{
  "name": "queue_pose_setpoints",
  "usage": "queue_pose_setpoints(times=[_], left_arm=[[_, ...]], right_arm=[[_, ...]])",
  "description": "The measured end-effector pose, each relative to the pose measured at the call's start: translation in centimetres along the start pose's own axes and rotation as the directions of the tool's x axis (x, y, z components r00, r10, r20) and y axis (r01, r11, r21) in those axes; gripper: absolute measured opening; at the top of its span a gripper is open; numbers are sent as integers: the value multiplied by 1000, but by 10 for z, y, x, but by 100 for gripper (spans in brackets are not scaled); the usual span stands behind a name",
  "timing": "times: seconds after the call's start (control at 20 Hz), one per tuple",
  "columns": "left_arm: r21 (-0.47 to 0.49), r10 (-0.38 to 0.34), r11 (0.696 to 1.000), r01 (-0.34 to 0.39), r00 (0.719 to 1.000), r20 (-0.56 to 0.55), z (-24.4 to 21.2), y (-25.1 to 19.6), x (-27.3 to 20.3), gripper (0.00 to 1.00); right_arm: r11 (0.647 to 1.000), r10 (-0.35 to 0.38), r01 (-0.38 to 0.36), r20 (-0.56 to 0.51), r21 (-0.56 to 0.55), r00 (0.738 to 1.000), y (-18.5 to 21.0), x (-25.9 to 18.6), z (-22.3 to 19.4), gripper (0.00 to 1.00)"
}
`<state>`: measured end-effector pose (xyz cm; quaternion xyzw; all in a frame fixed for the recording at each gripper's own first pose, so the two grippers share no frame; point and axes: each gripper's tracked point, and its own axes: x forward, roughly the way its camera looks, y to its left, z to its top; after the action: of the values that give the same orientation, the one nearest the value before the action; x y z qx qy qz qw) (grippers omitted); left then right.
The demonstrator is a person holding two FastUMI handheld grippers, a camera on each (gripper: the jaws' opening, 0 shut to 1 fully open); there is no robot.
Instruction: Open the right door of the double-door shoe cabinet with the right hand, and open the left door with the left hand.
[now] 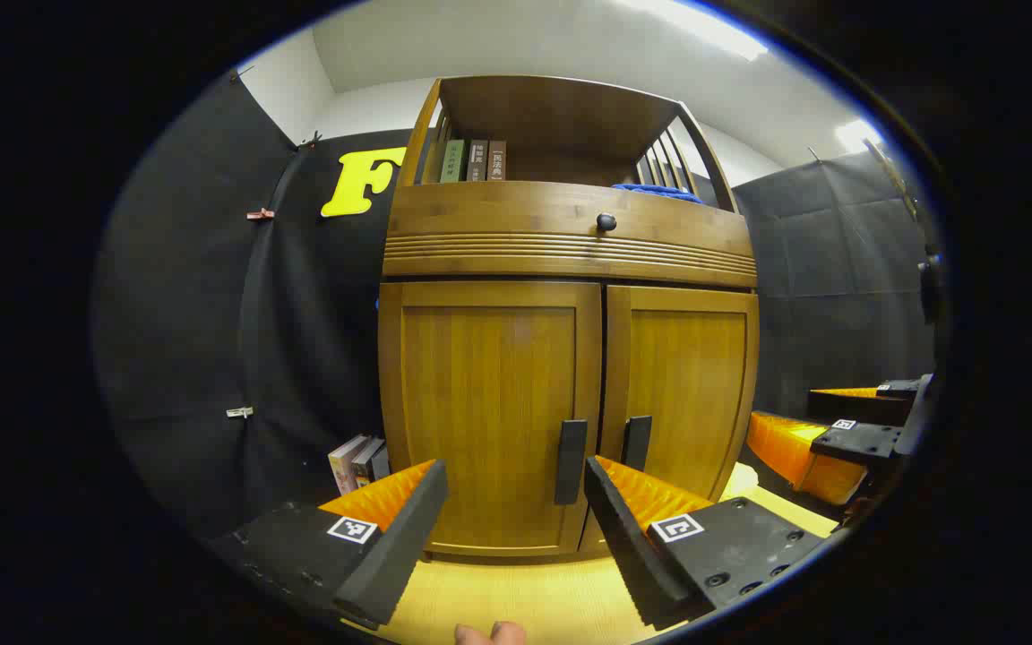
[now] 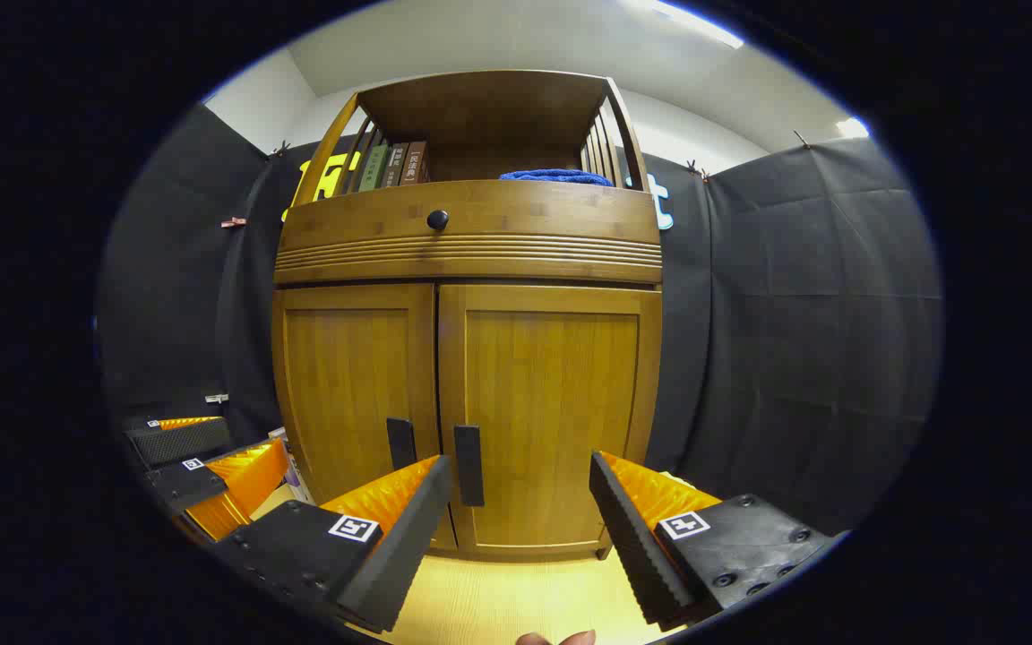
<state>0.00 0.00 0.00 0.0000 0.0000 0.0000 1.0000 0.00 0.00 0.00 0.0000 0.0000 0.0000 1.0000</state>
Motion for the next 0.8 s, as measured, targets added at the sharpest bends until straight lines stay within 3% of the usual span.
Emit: queue_pose_setpoints(times=[0.8], left_arm=[[1,-9,1000,9,1000,-4,-1,-1,8,95]], right_arm=[[1000,-5,5,-13,31,1000,-1,4,-1,96]])
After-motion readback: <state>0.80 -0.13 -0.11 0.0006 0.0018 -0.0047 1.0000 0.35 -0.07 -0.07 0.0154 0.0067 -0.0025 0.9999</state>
